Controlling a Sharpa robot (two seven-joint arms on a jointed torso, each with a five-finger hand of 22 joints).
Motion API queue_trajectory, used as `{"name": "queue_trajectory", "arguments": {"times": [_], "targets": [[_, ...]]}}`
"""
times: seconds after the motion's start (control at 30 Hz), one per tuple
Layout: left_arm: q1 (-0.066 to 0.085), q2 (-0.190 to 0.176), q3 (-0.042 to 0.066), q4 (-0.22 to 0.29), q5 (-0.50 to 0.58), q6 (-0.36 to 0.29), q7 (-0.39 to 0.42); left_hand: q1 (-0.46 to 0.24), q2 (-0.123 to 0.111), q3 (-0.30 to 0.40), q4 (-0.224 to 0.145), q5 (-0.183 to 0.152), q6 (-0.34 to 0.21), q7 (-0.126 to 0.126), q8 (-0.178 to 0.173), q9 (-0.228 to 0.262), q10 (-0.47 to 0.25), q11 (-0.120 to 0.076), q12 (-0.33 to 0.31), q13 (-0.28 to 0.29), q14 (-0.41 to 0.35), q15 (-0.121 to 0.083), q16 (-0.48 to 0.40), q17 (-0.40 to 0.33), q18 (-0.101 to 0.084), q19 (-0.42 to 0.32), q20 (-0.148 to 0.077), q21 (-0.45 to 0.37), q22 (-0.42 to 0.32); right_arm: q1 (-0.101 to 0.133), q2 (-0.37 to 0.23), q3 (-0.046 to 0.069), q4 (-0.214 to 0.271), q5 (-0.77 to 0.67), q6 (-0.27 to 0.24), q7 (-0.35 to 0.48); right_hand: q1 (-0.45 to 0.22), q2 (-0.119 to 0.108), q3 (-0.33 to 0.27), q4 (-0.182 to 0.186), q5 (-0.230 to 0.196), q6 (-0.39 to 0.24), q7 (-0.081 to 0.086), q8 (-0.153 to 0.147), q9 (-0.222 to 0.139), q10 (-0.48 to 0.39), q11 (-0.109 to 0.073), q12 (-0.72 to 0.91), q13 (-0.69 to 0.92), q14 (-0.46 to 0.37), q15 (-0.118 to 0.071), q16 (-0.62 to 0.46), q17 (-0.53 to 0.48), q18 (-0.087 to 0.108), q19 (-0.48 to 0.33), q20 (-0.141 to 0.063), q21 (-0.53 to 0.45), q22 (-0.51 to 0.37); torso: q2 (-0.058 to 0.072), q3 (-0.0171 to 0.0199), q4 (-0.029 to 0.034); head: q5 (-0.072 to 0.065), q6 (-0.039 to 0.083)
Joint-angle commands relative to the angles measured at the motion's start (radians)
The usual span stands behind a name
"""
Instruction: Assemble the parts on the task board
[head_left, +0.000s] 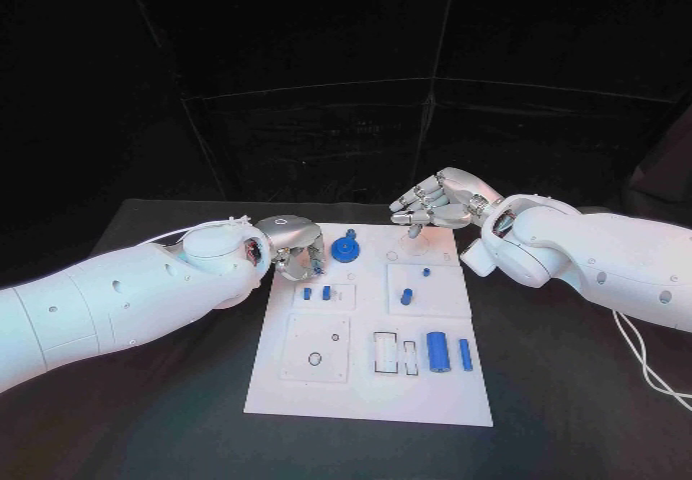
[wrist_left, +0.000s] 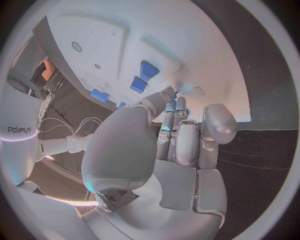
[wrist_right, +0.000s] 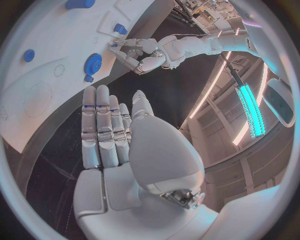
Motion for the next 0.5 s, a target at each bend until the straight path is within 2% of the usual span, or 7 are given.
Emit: {"name": "queue_trajectory", "arguments": {"times": [0.03, 0.5], "targets": [[0.001, 0.0, 0.001, -0.001, 0.004, 0.004, -0.009, -0.004, -0.008, 0.004, 0.001, 0.002, 0.007, 0.0, -0.004, 0.0, 0.004, 0.0, -0.001, 0.001, 0.012, -0.005, -0.003, -0.001, -0.01, 0.007, 0.001, -0.004, -0.001, 0.002, 0.0, 0.001, 0.003, -0.001, 0.001, 0.007, -0.001, 0.009, -0.001, -0.006, 0.003, -0.004, 0.0, 0.002, 0.0, -0.005, 0.001, -0.002, -0.001, 0.002, -0.001, -0.006, -0.001, 0.004, 0.005, 0.005, -0.004, -0.002, 0.0, 0.0, 0.0004, 0.0, 0.0], [0.001, -0.002, 0.001, -0.003, 0.004, 0.0, -0.021, -0.004, -0.008, 0.004, 0.001, 0.002, 0.007, 0.0, -0.004, 0.0, 0.004, 0.0, -0.001, 0.001, 0.012, -0.005, -0.003, -0.001, -0.01, 0.007, 0.001, -0.004, -0.001, 0.002, 0.0, 0.001, 0.003, -0.001, 0.001, 0.008, -0.001, 0.009, -0.001, -0.006, 0.003, -0.004, 0.0, 0.002, 0.0, -0.005, 0.001, -0.002, -0.001, 0.002, -0.001, -0.006, -0.001, 0.004, 0.005, 0.005, -0.004, -0.002, 0.0, 0.0, -0.0001, 0.0, 0.0]]}}
